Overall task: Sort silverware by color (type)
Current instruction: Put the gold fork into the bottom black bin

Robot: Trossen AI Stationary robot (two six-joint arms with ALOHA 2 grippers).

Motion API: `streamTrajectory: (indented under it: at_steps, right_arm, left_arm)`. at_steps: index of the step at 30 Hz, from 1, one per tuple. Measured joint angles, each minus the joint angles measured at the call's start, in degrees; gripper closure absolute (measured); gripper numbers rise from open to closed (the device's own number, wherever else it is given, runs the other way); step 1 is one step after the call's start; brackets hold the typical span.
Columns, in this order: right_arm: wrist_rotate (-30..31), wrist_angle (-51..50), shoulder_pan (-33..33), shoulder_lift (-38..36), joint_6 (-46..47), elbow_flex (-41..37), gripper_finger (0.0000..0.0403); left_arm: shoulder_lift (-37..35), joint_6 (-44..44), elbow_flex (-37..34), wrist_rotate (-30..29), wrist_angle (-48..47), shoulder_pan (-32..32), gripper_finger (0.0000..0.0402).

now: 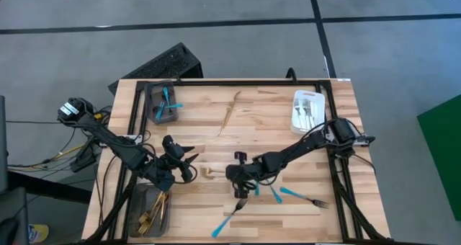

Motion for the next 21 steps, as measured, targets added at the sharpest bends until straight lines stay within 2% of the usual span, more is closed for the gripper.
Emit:
streamTrajectory:
  at_steps: [4, 6, 11, 15, 19, 21]
  right_arm:
    - [11.0, -0.5, 0.1, -3.6, 1.0, 0.1, 0.0376]
    - [16.7, -3.8, -0.2, -5.6, 1.1, 0.1, 0.0378]
    - [23.8, -4.8, -3.2, -12.4, 2.5, -2.5, 0.0376]
    - [22.0, 10.5, -5.8, -18.2, 2.0, -10.5, 0.0377]
    - [9.5, 37.3, -7.9, -20.0, -0.4, -20.3, 0.0377]
    - [5.1, 48.1, -8.3, -19.5, -0.1, -24.4, 0.0377]
  left_arm:
    - [0.0, 0.0, 0.0, 0.0, -0.1, 0.0, 0.0264]
    - [0.0, 0.0, 0.0, 0.2, -0.1, 0.0, 0.0264]
    - [0.0, 0.0, 0.0, 2.1, -0.1, 0.0, 0.0264]
    - [0.0, 0.3, 0.0, 1.2, -0.1, 0.0, 0.0264]
    - [0.7, 6.4, 0.0, 1.0, 2.6, 0.1, 0.0264]
    - [1.8, 10.6, 0.0, 1.0, 6.3, 0.2, 0.0264]
